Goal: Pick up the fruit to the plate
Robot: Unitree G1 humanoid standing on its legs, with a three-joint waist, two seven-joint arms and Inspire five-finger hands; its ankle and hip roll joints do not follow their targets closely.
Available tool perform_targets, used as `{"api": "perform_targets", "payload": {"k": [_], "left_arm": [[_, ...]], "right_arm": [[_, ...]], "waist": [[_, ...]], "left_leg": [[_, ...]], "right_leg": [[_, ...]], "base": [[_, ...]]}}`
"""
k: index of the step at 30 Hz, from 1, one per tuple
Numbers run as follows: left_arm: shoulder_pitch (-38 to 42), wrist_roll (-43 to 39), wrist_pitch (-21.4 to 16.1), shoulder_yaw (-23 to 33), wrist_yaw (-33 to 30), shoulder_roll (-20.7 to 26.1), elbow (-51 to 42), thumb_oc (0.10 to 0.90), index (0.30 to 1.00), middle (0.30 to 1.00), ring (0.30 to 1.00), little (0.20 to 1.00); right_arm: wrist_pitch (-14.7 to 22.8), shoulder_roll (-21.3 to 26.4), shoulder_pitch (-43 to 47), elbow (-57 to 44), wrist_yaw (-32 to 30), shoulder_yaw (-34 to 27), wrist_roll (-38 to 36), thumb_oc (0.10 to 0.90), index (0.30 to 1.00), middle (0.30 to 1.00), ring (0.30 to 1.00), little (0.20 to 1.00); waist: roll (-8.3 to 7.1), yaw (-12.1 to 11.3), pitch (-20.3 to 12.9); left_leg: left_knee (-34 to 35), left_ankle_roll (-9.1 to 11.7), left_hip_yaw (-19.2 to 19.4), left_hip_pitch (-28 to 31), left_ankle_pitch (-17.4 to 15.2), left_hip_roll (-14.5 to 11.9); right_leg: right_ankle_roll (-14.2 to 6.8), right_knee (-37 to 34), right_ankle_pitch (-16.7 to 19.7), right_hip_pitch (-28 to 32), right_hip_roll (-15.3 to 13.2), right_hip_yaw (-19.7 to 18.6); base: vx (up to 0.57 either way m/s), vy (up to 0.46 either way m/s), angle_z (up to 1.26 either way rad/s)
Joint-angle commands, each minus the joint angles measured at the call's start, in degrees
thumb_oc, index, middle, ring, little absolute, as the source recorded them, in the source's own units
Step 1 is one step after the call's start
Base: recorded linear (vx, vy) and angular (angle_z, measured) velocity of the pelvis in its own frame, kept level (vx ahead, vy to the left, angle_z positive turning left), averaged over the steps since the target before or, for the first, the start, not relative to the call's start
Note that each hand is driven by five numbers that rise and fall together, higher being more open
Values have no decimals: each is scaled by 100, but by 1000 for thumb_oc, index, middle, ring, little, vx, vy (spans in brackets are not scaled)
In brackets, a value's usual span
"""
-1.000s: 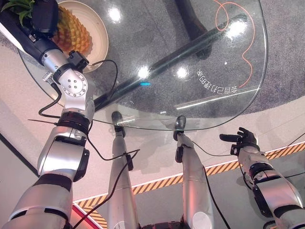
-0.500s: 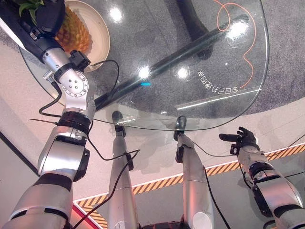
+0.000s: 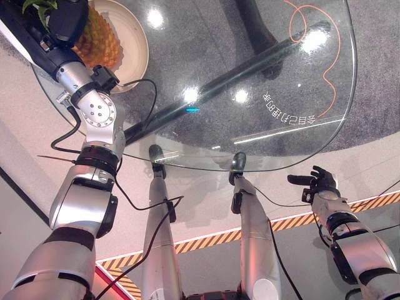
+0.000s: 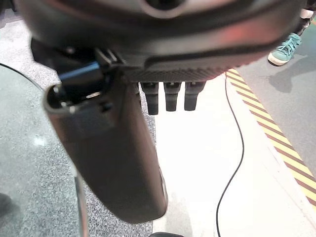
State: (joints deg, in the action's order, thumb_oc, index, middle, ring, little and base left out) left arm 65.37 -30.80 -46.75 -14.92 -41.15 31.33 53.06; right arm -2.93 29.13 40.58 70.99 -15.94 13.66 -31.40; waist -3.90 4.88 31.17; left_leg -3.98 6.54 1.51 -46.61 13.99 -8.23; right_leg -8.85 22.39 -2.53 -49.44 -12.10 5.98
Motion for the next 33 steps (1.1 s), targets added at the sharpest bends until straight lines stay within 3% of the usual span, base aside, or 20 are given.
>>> {"api": "perform_targets", "payload": {"k": [1, 33], "left_arm": [[497, 148, -654, 122, 58, 290, -216, 800, 900, 900, 900, 900], [-297, 577, -752, 287, 267, 219, -714, 800, 900, 900, 900, 900]], "right_arm": [[-2, 247, -109, 307, -248, 25, 151, 800, 900, 900, 900, 900], [49, 227, -223, 247, -313, -151, 109, 800, 900, 900, 900, 900]], "waist": [[-197, -112, -137], [-115, -282, -137]], "left_leg": [[-939, 143, -219, -140, -999, -166], [-1016, 106, -296, -135, -1073, -109]], "right_leg": [[-104, -883, 789, 257, 7, -31], [-130, -866, 799, 286, -76, 59]], "base": [[0, 0, 0], [0, 0, 0]]}}
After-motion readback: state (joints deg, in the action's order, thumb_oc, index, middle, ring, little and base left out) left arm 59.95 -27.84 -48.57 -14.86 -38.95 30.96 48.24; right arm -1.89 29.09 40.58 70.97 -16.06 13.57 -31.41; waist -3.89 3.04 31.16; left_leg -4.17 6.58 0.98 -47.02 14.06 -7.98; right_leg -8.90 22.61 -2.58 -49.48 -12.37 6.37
